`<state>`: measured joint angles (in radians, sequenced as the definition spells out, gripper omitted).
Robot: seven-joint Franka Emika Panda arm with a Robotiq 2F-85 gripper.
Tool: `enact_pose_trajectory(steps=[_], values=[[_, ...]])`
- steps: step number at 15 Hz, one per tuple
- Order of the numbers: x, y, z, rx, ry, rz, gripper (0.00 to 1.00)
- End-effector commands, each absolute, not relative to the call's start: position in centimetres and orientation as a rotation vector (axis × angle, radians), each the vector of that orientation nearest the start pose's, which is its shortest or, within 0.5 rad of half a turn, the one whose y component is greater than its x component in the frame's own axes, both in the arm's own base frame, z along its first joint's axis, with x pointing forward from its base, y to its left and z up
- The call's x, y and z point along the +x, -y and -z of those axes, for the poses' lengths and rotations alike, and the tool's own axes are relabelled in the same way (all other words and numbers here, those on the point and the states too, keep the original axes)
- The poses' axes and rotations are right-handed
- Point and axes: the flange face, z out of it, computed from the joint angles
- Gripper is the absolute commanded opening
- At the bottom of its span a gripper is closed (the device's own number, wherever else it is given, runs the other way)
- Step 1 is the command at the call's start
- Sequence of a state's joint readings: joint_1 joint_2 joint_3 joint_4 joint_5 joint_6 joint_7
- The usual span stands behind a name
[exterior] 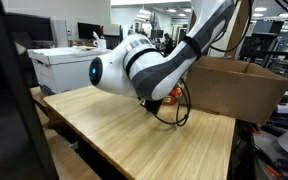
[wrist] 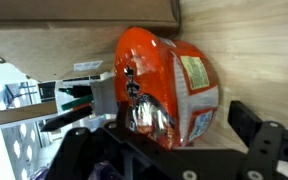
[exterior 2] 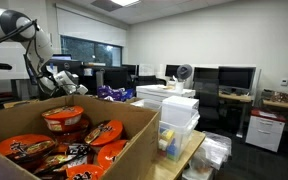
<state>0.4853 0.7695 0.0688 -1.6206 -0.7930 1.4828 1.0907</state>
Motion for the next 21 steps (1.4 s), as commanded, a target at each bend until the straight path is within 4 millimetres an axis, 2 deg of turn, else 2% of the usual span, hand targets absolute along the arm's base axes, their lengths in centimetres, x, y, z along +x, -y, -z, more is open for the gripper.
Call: enact_pose_trajectory(steps=[1, 10, 21], values=[[54.6, -23.4, -17.5, 2.111, 0.211, 0.028, 1.00], [54.4, -22.0, -17.2, 2.128, 0.218, 0.038, 1.00], [54.3, -21.5, -16.7, 2.112, 0.223, 0.056, 1.00]])
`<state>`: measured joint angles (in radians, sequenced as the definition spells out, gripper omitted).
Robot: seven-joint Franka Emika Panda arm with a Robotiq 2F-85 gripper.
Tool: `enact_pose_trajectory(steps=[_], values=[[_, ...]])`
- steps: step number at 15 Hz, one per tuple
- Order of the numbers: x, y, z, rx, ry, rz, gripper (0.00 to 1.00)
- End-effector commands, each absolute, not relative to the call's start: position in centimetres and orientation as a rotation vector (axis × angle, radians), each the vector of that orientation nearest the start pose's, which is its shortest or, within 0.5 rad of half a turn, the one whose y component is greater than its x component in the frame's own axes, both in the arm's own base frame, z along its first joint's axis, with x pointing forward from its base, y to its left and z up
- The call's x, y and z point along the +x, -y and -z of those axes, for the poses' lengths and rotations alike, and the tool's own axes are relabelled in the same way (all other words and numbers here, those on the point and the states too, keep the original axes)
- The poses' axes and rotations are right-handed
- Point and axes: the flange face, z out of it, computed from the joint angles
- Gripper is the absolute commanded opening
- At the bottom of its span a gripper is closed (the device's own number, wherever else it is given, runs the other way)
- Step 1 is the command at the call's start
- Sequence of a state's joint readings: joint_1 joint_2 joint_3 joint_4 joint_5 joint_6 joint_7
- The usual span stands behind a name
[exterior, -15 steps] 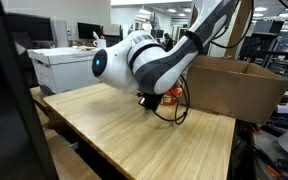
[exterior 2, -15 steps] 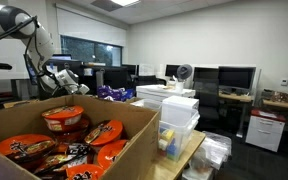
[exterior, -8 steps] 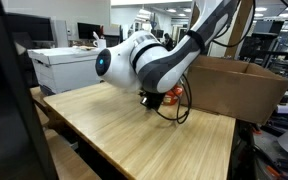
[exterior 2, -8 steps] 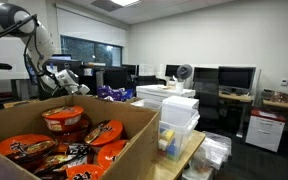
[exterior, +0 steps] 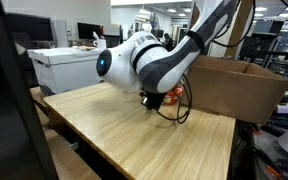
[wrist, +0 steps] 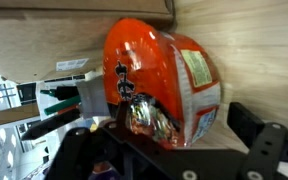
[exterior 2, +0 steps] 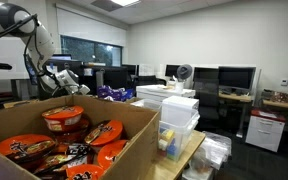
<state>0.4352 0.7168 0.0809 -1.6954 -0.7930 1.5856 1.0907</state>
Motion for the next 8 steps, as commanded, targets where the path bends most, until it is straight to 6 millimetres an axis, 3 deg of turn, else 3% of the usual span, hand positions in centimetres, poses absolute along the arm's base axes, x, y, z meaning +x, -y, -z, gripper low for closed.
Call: enact_pose_trajectory(steps=[1, 8], values=[[54.26, -21.48, -16.64, 2.110, 0.224, 0.057, 1.00], [54.21, -21.34, -16.51, 2.104, 0.231, 0.062, 1.00]])
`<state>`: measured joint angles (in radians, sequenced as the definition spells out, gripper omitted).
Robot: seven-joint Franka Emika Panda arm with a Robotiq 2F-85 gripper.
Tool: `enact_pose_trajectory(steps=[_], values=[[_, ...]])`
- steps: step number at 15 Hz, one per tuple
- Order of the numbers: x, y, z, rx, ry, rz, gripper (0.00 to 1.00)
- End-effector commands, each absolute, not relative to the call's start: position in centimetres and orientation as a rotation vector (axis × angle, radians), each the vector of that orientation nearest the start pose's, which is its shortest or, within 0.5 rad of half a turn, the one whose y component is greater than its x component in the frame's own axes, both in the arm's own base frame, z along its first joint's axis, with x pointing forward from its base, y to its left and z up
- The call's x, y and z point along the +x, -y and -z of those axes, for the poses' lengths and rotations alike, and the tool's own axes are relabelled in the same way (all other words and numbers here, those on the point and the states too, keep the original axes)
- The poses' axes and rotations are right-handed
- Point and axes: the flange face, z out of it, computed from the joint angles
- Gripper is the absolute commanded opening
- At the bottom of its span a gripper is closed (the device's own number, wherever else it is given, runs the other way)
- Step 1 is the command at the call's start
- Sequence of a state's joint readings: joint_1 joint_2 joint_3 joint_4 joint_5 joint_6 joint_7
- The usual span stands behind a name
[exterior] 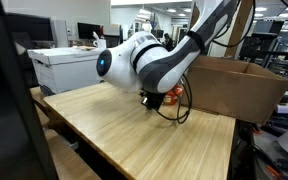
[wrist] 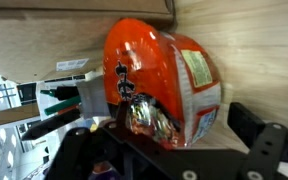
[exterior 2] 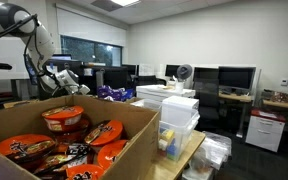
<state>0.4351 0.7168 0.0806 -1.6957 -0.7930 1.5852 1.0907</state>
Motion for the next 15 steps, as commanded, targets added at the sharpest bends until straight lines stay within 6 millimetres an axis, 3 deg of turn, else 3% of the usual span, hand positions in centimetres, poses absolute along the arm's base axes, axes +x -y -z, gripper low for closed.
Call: enact_pose_trajectory(steps=[1, 15], values=[[54.20, -21.33, -16.50, 2.105, 0.231, 0.062, 1.00], [54.00, -20.86, -16.21, 2.094, 0.245, 0.079, 1.00]])
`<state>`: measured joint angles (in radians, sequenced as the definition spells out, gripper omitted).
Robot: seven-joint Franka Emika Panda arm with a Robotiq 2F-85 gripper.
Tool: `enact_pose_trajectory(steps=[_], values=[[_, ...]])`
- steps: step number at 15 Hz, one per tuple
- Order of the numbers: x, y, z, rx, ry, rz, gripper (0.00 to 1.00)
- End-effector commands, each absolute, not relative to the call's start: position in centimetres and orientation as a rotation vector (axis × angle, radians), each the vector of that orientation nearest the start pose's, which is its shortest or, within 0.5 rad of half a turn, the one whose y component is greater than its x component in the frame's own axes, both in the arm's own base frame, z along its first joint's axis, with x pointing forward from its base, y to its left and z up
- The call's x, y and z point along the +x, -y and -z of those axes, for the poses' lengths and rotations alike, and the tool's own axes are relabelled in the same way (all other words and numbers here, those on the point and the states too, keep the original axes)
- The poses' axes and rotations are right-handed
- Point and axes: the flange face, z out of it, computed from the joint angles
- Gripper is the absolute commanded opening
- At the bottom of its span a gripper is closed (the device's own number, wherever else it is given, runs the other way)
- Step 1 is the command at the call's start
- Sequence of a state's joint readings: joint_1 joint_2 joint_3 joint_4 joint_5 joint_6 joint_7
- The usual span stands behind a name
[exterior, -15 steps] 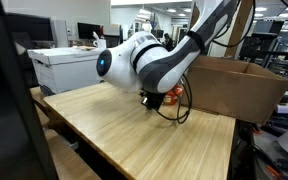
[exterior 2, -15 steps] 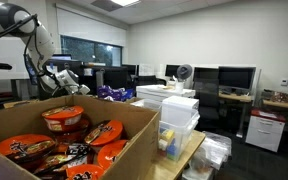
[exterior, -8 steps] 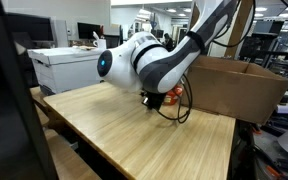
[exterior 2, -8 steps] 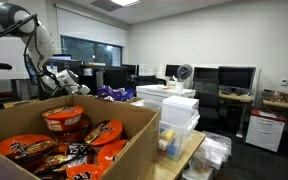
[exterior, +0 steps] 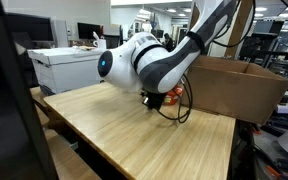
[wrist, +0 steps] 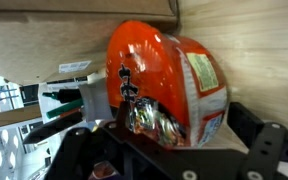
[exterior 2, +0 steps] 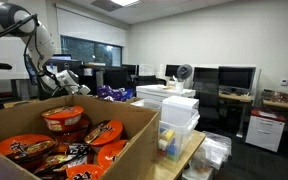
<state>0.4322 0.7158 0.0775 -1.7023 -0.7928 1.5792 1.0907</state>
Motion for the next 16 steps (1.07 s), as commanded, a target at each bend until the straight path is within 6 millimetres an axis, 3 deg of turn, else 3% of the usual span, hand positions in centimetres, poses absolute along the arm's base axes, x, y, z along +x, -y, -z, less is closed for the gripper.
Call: enact_pose_trajectory(steps=[1, 2, 8, 16], values=[[53.99, -20.84, -16.22, 2.095, 0.245, 0.080, 0.75], [53.99, -20.82, -16.23, 2.095, 0.245, 0.080, 0.75], [53.68, -20.61, -15.89, 2.087, 0.241, 0.093, 0.41], [53.60, -20.93, -16.74, 2.091, 0.246, 0.087, 0.36]])
